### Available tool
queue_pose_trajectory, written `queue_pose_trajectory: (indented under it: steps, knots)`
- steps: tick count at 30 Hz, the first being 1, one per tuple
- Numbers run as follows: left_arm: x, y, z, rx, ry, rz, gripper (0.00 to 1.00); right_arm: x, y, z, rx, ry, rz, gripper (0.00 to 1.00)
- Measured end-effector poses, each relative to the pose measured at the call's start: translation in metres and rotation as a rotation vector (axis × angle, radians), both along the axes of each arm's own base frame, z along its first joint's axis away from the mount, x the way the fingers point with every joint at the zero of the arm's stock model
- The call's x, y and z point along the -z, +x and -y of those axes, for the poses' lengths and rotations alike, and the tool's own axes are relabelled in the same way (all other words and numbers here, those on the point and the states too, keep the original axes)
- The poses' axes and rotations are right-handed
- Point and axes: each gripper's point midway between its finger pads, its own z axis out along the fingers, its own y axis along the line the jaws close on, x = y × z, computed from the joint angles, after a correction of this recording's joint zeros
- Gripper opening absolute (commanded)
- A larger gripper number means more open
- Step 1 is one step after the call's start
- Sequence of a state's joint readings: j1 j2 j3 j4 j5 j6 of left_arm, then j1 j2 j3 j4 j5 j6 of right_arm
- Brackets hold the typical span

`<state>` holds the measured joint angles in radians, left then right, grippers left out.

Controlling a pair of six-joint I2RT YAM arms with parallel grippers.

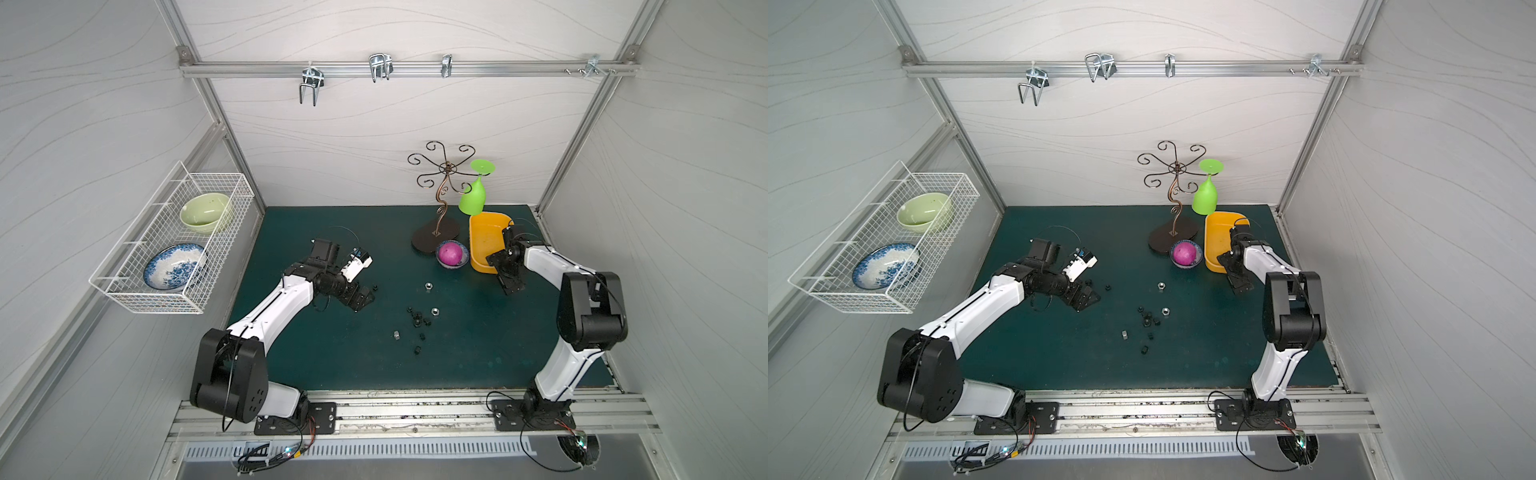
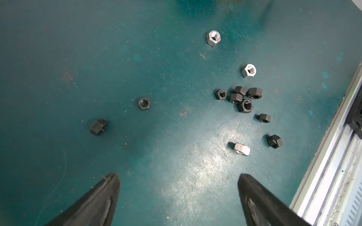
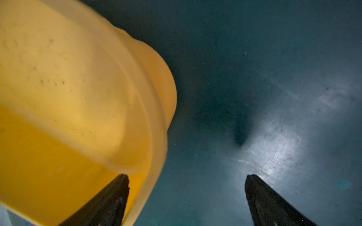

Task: Put the nuts on the desktop into the storage box
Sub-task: Pick up the storage box at the center of the board.

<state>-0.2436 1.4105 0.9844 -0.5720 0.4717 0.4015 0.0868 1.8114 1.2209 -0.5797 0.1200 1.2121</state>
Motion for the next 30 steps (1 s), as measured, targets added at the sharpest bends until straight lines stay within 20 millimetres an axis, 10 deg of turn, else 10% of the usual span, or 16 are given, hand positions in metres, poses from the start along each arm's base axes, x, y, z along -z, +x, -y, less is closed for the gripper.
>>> queue_pose_trajectory:
  steps: [5, 18, 30]
  knots:
    - [0.004, -0.004, 0.001, 0.018, -0.003, -0.006, 0.99, 0.004, -0.006, 0.011, 0.01, -0.056, -0.031, 0.81]
    - [0.009, -0.008, 0.005, 0.041, -0.019, -0.036, 0.99, 0.005, -0.047, 0.046, -0.029, -0.166, -0.08, 0.13]
    - [0.012, -0.013, 0.003, 0.062, -0.007, -0.046, 0.99, -0.028, -0.107, 0.084, -0.007, -0.219, -0.037, 0.0]
